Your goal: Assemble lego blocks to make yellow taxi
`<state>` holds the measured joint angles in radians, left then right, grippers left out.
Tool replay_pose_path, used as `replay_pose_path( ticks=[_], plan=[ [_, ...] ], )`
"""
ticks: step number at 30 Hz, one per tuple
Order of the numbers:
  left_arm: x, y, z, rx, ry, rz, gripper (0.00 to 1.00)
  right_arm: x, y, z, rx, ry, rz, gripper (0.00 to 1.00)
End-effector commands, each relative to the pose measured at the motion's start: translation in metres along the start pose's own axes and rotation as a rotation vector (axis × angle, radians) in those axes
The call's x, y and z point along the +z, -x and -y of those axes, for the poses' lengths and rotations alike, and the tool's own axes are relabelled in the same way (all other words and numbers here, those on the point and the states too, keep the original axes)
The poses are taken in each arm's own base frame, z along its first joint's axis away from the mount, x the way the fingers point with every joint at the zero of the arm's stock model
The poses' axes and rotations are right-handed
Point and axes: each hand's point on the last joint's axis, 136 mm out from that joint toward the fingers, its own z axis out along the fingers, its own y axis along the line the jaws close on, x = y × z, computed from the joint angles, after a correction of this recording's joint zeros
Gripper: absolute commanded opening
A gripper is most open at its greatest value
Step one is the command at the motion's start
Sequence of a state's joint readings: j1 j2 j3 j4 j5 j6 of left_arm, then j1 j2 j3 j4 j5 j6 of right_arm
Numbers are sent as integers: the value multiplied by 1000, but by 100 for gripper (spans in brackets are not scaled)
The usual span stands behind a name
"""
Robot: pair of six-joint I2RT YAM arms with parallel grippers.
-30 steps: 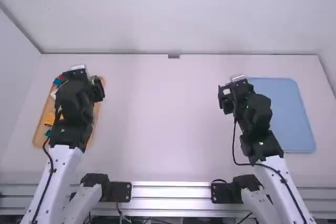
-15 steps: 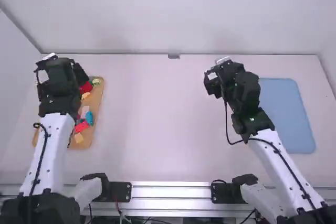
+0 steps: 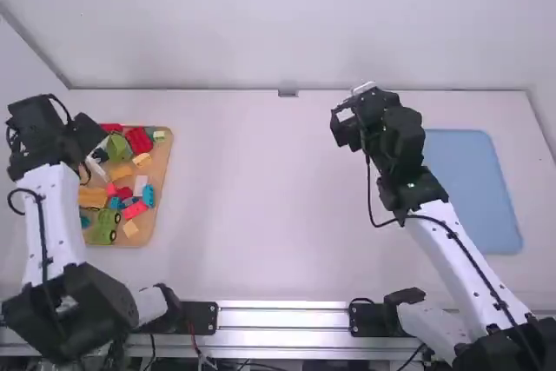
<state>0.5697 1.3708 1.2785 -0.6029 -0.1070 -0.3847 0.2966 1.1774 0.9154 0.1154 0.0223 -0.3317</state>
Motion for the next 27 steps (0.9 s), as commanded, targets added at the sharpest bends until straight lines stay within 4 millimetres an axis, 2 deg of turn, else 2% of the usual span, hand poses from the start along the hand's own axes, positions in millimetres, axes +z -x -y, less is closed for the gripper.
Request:
replay_pose_path(
  ticks=[1, 3, 6, 8, 9, 12, 16, 22, 25, 27],
  plan=[
    [9, 14, 5, 7, -11, -50, 99, -1, 16, 4, 18, -7, 32, 98],
    [30, 12, 0, 13, 47, -175, 99, -1, 16, 3, 48, -6, 31, 99],
    [48, 3, -8, 15, 103, -295, 99, -1, 16, 3, 63, -5, 31, 99],
    [66, -9, -16, 16, 150, -399, 99, -1, 16, 4, 64, -6, 32, 99],
    [67, -10, -16, 15, 153, -404, 99, -1, 16, 4, 64, -6, 32, 99],
    [89, -26, -21, -16, 187, -474, 99, -1, 16, 4, 65, -6, 32, 98],
    [103, -39, -32, -183, 282, -479, 99, -1, 17, 4, 64, -7, 35, 98],
    [105, -61, -73, -485, 571, -382, 99, -1, 16, 3, 61, -5, 31, 98],
    [109, -71, -80, -492, 581, -398, 99, -1, 16, 4, 62, -8, 30, 99],
    [118, -73, -80, -437, 539, -409, 99, 0, 16, 3, 62, -6, 30, 98]
  ],
)
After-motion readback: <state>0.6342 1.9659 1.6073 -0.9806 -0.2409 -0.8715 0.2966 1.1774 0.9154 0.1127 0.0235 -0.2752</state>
